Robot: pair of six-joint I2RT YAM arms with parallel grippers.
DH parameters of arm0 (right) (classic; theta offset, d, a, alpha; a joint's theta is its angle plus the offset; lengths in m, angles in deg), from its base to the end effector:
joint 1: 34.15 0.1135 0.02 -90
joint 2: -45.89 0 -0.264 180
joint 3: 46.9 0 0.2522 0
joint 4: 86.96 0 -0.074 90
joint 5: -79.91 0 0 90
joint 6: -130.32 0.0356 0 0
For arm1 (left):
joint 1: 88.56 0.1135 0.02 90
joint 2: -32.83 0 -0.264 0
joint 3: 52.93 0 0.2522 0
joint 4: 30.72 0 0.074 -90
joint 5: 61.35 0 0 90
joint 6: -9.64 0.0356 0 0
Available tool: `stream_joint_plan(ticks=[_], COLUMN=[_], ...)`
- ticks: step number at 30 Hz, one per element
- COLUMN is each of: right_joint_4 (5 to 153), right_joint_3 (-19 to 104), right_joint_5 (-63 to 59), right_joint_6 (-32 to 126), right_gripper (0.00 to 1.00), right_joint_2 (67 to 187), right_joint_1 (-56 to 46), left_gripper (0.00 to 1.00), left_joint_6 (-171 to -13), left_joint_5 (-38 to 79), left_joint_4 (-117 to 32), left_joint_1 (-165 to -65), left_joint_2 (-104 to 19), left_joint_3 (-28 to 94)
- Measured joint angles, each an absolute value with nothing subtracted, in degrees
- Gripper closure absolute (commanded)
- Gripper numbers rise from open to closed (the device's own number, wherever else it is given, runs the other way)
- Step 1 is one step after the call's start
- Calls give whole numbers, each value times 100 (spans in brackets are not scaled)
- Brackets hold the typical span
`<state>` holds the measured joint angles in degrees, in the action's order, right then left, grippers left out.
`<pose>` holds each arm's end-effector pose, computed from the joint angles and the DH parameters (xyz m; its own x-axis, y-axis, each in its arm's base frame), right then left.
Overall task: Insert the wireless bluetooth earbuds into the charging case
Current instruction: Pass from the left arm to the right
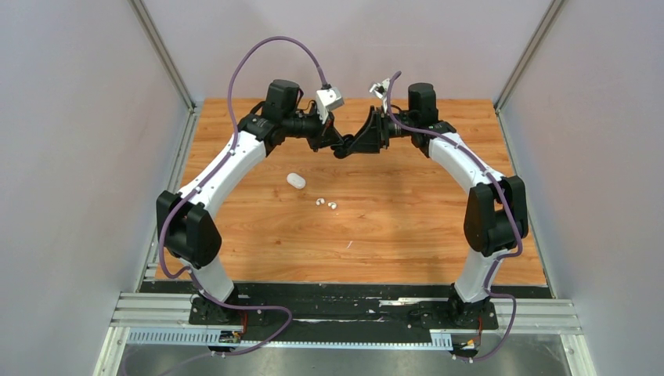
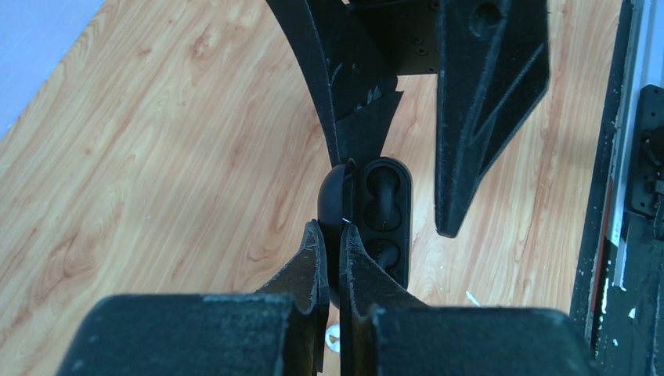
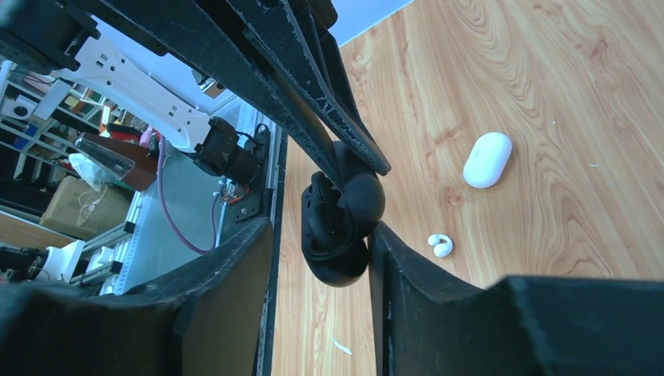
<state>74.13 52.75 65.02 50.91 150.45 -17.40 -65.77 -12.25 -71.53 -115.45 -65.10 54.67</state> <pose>0.3862 0.1522 0.3139 -0.5493 -0.1160 -0.8275 -0.8339 0.0128 0.5518 0.3385 -0.1978 0.3652 -0.2343 0.3323 -0.9136 0.9307 0.3482 -0.1121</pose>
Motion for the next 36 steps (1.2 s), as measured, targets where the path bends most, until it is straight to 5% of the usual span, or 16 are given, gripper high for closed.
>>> stream_joint_plan(ticks=[14,24,33,35,36], right_joint_4=[7741,7776,7767,7765,7767], right_joint_3=[5257,5240,5240,5238,5238], right_joint_5=[6526,6552,6539,6541,6541], right_joint_6=[5421,5375,5286,5277,5268], right_gripper=[51,60,91,93,94], right_joint_2=[15049,15049,15049,15049,15049], right_joint_1=[-1740,-1729,-1726,-1726,-1726], left_gripper=[100,100,100,92,78], left_joint_6=[-6665,-6706,-6711,-6711,-6711], left_joint_5=[-1238,-1232,-1243,-1240,-1238], left_joint_4=[-7142,-7173,-7171,-7173,-7191], left_joint_1=[-11541,-11541,-11539,-11539,-11539], left_joint_2=[-6510,-6512,-6514,-6516,-6516], left_joint_3=[5519,5616,5627,5629,5642])
